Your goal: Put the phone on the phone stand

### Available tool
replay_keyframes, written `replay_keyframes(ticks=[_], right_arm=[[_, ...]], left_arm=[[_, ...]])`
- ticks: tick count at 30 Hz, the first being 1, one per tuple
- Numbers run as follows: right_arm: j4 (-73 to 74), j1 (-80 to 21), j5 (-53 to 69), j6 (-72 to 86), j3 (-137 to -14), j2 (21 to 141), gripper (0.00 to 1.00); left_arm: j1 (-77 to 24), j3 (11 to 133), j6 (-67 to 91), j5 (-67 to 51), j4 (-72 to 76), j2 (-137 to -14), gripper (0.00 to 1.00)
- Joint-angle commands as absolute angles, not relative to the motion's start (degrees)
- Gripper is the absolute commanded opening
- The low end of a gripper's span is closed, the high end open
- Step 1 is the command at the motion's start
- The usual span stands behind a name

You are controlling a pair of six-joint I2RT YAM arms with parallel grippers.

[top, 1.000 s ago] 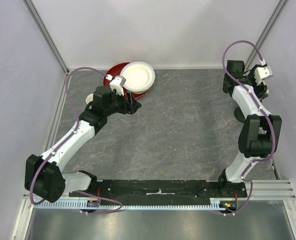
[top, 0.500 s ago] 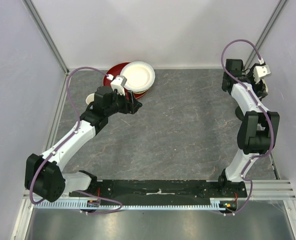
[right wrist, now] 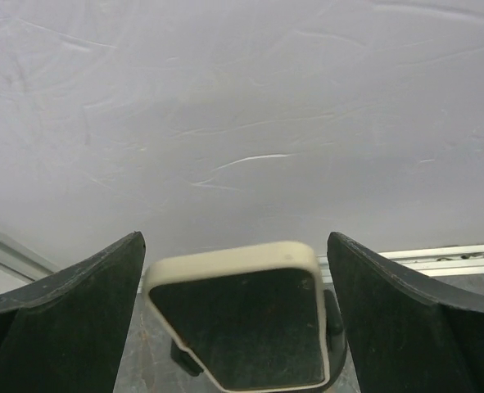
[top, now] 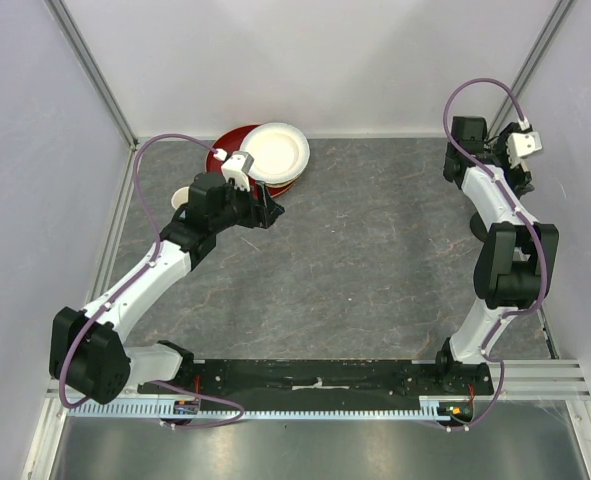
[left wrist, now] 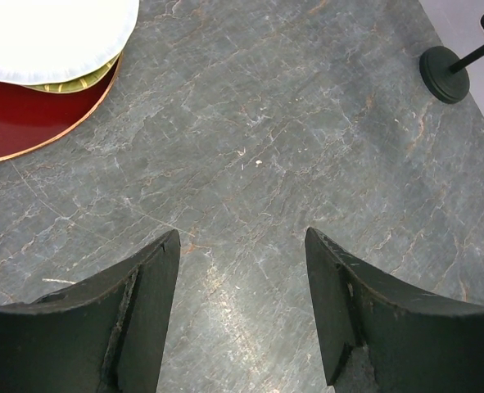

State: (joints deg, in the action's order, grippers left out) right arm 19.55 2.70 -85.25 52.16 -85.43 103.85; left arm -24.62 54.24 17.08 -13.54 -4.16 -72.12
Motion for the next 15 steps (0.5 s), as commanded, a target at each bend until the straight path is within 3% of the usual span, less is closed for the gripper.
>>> replay_keyframes(ticks=[1, 15], right_arm=[[17.1, 3.1, -83.9, 53.4, -86.6, 101.7, 0.98], [4.7, 2.4, -73.1, 28.2, -84.9, 100.4, 0.98]], left_arm=[[-24.9, 54.1, 15.9, -12.8, -1.8, -70.2, 0.69], [-24.9, 54.2, 15.7, -14.1, -1.8, -69.3, 0.69]])
